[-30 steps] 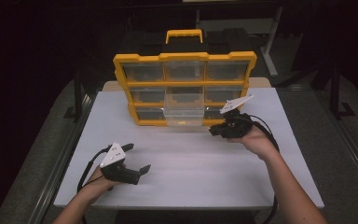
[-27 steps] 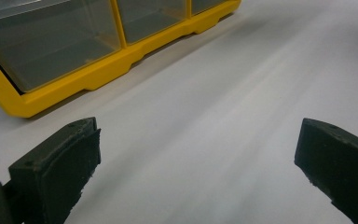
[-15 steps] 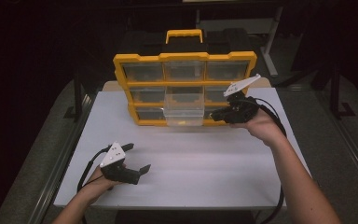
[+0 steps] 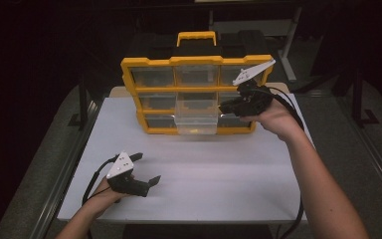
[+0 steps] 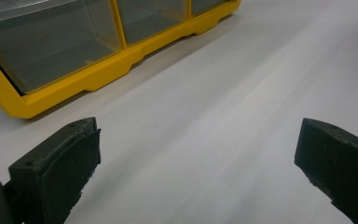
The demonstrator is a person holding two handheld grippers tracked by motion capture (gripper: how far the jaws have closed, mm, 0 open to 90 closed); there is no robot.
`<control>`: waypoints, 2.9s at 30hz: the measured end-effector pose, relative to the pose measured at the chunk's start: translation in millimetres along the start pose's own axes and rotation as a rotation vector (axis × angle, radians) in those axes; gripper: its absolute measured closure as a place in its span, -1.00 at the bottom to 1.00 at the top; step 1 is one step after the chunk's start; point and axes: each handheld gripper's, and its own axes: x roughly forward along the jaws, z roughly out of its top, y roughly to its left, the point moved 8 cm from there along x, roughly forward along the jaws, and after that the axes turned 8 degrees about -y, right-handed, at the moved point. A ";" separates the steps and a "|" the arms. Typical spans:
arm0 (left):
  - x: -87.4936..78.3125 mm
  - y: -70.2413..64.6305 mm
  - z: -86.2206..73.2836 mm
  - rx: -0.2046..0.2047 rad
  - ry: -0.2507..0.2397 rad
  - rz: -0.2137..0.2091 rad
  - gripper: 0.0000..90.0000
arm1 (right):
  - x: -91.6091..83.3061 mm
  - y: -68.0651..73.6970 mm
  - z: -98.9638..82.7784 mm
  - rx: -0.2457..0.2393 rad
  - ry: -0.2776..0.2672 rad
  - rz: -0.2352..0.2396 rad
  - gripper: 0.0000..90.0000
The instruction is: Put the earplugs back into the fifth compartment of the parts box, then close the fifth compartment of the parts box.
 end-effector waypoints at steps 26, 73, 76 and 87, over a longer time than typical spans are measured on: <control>-2.3 0.9 0.2 -0.001 -0.005 0.001 -1.00 | 61.1 9.9 17.6 -0.021 0.083 0.060 0.57; -3.1 0.8 0.2 -0.001 -0.003 0.006 -1.00 | 53.7 43.9 2.4 -0.011 0.033 0.180 0.97; -3.1 0.9 0.2 -0.002 -0.005 0.007 -1.00 | 54.9 41.0 4.3 -0.008 0.028 0.174 0.97; -3.0 1.1 0.1 -0.003 -0.006 0.006 -1.00 | 60.3 28.8 11.8 0.000 0.023 0.140 0.97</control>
